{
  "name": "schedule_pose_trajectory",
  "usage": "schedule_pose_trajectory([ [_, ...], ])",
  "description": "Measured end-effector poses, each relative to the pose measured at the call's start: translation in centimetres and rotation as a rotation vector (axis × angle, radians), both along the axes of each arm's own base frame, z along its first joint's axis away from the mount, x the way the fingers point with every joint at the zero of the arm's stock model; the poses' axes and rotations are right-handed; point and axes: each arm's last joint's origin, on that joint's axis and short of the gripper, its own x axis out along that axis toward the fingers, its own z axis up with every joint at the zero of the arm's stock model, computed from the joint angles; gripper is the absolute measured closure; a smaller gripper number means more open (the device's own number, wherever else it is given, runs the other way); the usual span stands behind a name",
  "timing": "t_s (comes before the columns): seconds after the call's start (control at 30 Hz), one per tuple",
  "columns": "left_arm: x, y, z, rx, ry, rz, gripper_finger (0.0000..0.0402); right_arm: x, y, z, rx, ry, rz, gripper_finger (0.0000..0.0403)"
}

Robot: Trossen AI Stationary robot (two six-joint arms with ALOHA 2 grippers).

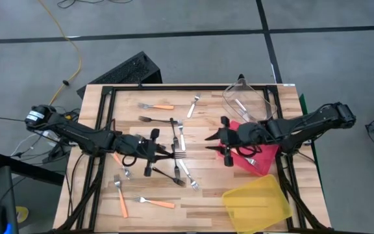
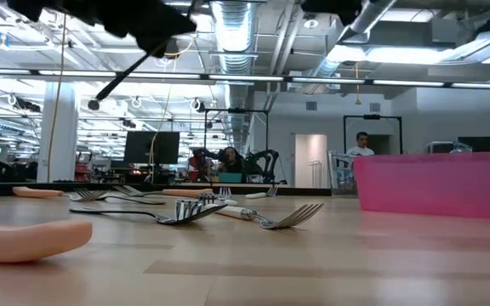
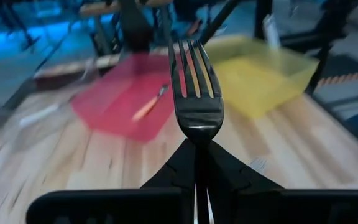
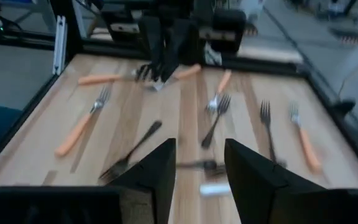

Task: Sort silverware by color (type)
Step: Put the black fork into the yellow bin

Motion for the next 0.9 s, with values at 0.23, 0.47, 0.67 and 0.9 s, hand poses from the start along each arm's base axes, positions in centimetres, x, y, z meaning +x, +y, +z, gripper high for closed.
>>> schedule_pose_trajectory([
  [0.23,0.4,-0.1,1.7,0.056,-0.189,-0.073,0.0395,1.6,1.4,-0.1,-0.118,-0.099,0.085,0.0172],
  [0.47,0.6,0.7,2.6,0.061,-0.279,-0.117,0.0395,4.5,1.6,-0.9,-0.207,-0.245,0.087,0.0124],
  [0.67,0.7,1.1,2.8,0.082,-0.299,-0.111,0.0395,6.3,1.2,-1.9,-0.23,-0.306,0.085,0.0121],
  [0.9,0.7,1.1,2.8,0.085,-0.302,-0.109,0.0395,7.0,0.7,-2.0,-0.231,-0.367,0.063,0.0121],
])
